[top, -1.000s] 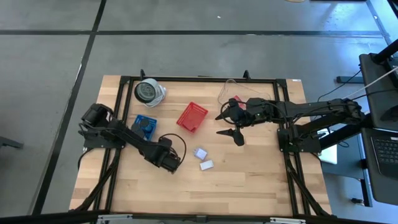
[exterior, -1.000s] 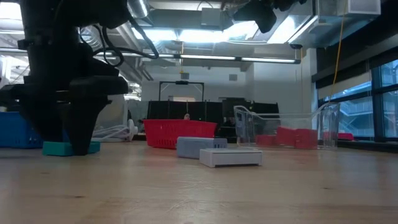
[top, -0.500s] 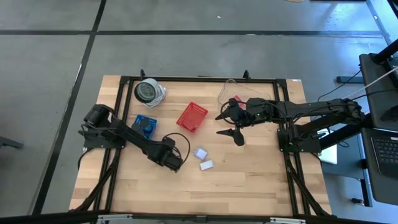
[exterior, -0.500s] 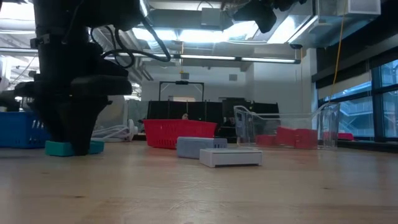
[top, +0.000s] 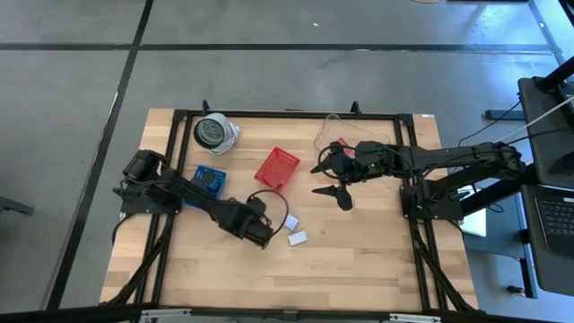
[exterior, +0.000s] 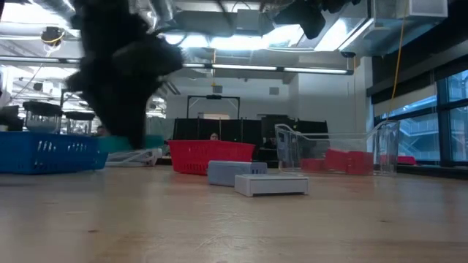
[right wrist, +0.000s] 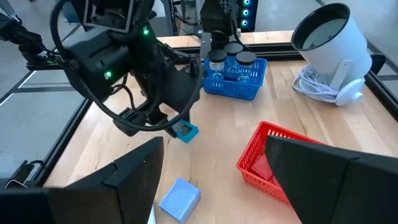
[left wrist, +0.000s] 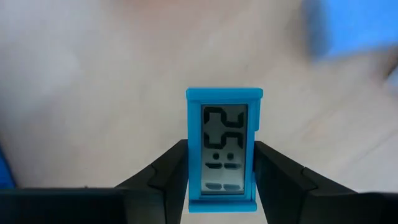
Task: Pick & Place Office items
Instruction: Put the blue digital clock into the red bin
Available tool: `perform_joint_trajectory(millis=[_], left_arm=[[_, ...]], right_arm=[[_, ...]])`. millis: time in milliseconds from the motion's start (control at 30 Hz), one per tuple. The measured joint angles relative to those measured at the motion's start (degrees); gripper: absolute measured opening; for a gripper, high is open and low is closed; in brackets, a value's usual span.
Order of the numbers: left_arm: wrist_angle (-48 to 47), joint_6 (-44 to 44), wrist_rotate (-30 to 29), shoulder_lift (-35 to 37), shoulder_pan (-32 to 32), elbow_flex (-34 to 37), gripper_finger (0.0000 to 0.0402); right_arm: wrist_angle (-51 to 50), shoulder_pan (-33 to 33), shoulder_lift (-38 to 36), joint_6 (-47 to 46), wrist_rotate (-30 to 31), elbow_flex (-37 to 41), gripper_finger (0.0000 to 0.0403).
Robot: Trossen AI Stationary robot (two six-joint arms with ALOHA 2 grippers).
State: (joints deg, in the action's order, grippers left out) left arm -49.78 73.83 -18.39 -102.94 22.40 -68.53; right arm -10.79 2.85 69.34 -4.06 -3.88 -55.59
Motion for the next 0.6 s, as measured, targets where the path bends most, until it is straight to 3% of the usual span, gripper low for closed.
perform_joint_trajectory(millis=[333, 600], left_arm=[[0.10, -14.31, -14.26, 0.20, -7.68, -6.94, 0.0150], [3.27, -23.89, -16.22, 0.24, -16.98, -5.96, 0.0150]], right_arm=[[-0.11, 0.00, -0.02, -2.65, 0.00, 0.00, 0.0283], [-1.68, 0.00, -0.83, -3.01, -0.02, 0.00, 0.0283]])
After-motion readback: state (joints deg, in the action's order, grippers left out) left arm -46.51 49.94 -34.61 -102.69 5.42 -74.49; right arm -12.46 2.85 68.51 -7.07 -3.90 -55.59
